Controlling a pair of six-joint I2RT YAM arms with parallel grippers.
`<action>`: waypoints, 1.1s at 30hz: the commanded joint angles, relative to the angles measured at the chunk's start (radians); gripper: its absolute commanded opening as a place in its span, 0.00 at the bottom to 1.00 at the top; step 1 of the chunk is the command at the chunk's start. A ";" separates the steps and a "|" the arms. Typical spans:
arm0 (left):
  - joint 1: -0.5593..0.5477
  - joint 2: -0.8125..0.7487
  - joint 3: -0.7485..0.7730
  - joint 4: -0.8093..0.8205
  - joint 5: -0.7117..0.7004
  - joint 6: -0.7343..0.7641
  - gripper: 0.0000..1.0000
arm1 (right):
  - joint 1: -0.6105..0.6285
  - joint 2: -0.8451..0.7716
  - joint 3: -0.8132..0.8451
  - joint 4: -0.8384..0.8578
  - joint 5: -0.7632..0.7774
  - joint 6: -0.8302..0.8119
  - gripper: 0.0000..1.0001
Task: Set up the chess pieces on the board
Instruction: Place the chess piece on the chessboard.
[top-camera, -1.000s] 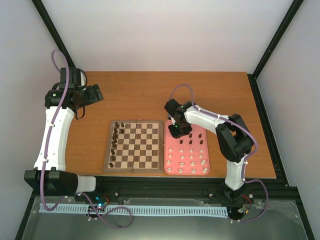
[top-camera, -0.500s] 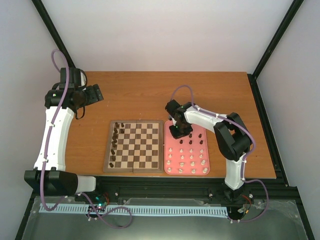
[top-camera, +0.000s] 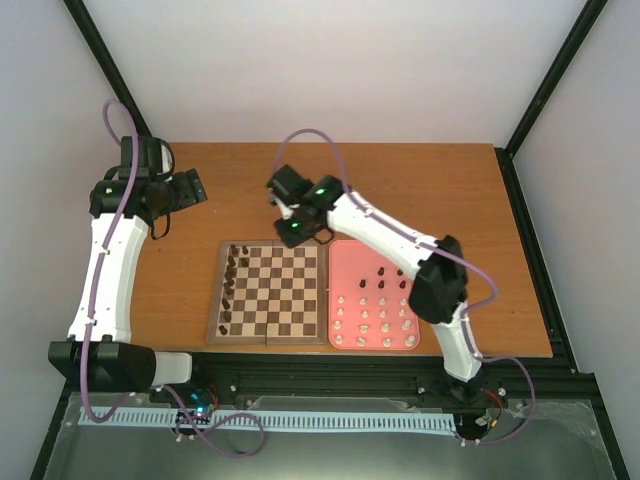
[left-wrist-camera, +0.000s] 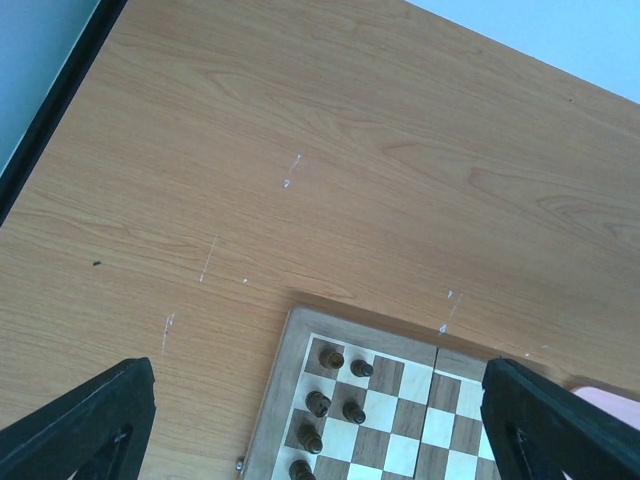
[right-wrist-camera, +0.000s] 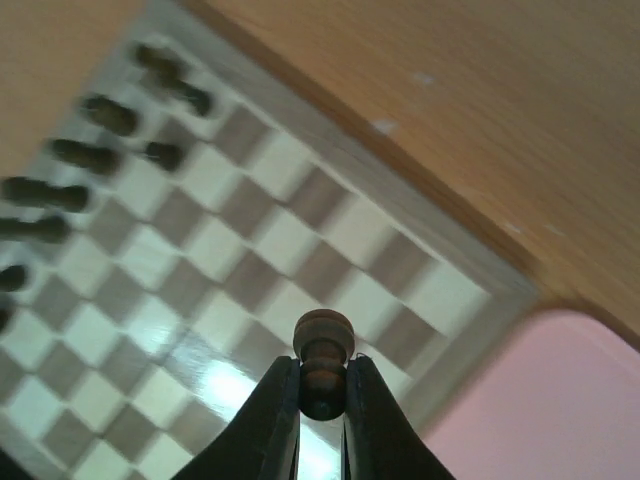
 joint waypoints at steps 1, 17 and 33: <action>-0.006 -0.023 0.002 -0.009 0.007 0.007 1.00 | 0.120 0.183 0.209 -0.120 -0.036 0.014 0.03; -0.006 -0.049 -0.011 0.000 0.032 0.003 1.00 | 0.234 0.378 0.378 0.003 -0.087 0.018 0.03; -0.006 -0.078 -0.034 0.003 0.048 -0.002 1.00 | 0.234 0.456 0.396 0.102 -0.062 0.011 0.04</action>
